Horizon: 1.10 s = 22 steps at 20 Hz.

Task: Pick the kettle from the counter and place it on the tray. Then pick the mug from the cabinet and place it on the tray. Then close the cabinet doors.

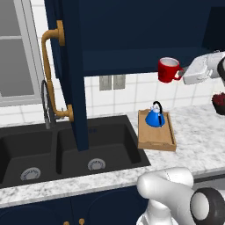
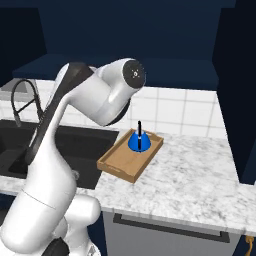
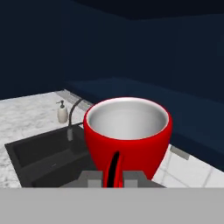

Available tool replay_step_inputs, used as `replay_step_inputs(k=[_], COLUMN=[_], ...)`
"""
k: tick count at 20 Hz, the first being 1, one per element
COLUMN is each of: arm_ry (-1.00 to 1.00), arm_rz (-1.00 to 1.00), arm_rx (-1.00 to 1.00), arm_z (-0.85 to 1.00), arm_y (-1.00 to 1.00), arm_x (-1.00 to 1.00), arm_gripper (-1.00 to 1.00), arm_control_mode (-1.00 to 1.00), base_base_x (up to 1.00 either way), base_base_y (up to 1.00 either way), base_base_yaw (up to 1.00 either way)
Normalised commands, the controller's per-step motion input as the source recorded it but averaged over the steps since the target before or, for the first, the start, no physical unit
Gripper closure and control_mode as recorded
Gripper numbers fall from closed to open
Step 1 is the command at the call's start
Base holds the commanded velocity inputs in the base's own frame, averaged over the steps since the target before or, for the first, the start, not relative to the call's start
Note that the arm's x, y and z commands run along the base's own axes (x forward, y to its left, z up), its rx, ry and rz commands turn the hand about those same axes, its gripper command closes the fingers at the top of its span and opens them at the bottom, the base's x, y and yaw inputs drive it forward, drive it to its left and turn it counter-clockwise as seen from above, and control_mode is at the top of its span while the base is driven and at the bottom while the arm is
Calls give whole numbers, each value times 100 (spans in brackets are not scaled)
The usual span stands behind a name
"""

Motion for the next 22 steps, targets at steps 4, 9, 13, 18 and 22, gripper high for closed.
replay_step_inputs(k=[4, 9, 13, 18, 22], arm_ry=[-1, 0, 0, 0, 0], arm_rz=[7, 3, 1, 3, 10], arm_rx=[0, -3, -2, -1, 0], arm_z=[-40, -51, -60, -46, -23], arm_y=[0, 1, 0, -3, -28], arm_x=[-100, -81, -41, -5, 19], arm_gripper=[100, 100, 100, 100, 100], arm_control_mode=[-100, -100, -100, -100, -100], base_base_x=[0, 0, 0, 0, 0], base_base_y=[0, 0, 0, 0, 0], base_base_yaw=[0, 0, 0, 0, 0])
